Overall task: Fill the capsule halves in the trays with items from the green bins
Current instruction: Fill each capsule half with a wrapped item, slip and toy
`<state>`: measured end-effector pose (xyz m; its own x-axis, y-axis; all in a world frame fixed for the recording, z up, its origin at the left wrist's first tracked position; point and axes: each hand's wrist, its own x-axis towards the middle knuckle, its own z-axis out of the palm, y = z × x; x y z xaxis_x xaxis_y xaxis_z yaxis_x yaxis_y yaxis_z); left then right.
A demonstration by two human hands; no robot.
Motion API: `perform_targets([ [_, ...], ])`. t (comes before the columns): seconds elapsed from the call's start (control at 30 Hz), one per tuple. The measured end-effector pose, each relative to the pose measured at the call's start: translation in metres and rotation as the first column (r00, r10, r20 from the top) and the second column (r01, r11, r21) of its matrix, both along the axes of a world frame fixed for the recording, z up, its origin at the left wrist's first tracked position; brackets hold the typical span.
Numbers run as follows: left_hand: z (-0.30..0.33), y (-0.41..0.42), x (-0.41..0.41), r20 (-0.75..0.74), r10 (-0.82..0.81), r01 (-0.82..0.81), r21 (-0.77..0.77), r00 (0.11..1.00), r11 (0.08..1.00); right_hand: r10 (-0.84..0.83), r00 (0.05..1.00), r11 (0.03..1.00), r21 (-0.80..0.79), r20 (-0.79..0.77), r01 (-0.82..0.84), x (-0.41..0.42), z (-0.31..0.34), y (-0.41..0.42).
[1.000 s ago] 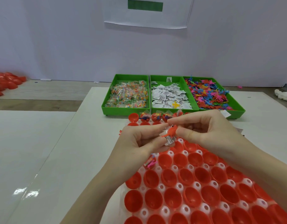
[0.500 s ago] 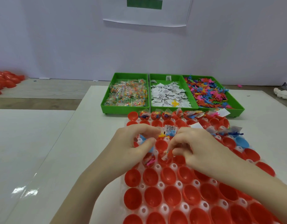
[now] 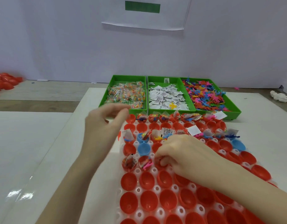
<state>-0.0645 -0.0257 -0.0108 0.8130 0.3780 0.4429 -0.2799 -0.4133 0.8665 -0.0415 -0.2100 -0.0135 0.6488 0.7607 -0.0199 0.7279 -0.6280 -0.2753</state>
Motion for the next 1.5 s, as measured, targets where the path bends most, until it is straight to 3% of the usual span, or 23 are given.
perform_targets([
  [0.07,0.003,0.014,0.023,-0.037,0.030,-0.030,0.000,0.999,1.000,-0.029,0.999,0.999,0.032,-0.024,0.030,0.005,0.005,0.000],
  [0.17,-0.002,0.032,0.067,-0.246,0.070,-0.017,0.208,0.967,0.978,0.000,0.998,0.997,0.075,-0.060,0.005,0.011,0.010,-0.003],
  [0.33,-0.026,0.048,0.120,-0.517,0.147,0.242,0.609,0.843,0.755,0.001,0.995,0.997,0.075,-0.102,0.007,0.013,0.015,-0.006],
  [0.4,-0.032,0.047,0.131,-0.581,0.200,0.309,0.656,0.789,0.688,-0.008,0.993,0.998,0.066,-0.115,0.015,0.014,0.015,-0.009],
  [0.47,-0.034,0.045,0.137,-0.571,0.239,0.263,0.657,0.786,0.706,-0.014,0.993,0.997,0.071,-0.114,0.022,0.014,0.015,-0.012],
  [0.57,-0.034,0.039,0.141,-0.533,0.212,0.131,0.534,0.819,0.835,-0.010,0.990,0.992,0.120,-0.141,0.027,0.019,0.022,-0.018],
  [0.63,-0.036,0.037,0.140,-0.491,0.223,0.059,0.494,0.842,0.867,-0.040,0.978,0.954,0.283,-0.207,0.099,0.031,0.032,-0.025],
  [0.7,-0.035,0.035,0.137,-0.379,0.267,-0.066,0.467,0.886,0.882,-0.143,0.967,0.832,0.504,-0.211,0.233,0.058,0.036,-0.038],
  [0.77,-0.032,0.035,0.132,-0.283,0.256,-0.166,0.308,0.924,0.937,-0.358,0.914,0.652,0.651,-0.188,0.389,0.097,0.030,-0.058],
  [0.83,-0.026,0.036,0.125,-0.223,0.258,-0.229,0.148,0.940,0.962,-0.609,0.775,0.561,0.599,-0.170,0.572,0.136,0.017,-0.083],
  [0.9,-0.019,0.037,0.119,-0.185,0.259,-0.267,-0.019,0.948,0.963,-0.739,0.659,0.574,0.383,-0.140,0.724,0.167,0.004,-0.106],
  [0.97,-0.012,0.035,0.108,-0.108,0.222,-0.245,-0.288,0.969,0.926,-0.772,0.626,0.611,0.143,-0.109,0.779,0.185,-0.007,-0.122],
  [1.03,-0.005,0.031,0.095,-0.025,0.195,-0.185,-0.445,0.981,0.876,-0.792,0.606,0.607,0.008,-0.072,0.794,0.193,-0.012,-0.127],
  [1.3,0.003,0.011,0.043,0.018,-0.028,0.033,-0.502,0.999,0.864,-0.796,0.603,0.599,0.080,-0.045,0.797,0.199,-0.014,-0.122],
  [1.5,-0.012,0.003,0.020,0.018,-0.036,0.041,-0.462,0.999,0.886,-0.789,0.614,0.608,0.173,0.019,0.775,0.197,-0.013,-0.121],
])
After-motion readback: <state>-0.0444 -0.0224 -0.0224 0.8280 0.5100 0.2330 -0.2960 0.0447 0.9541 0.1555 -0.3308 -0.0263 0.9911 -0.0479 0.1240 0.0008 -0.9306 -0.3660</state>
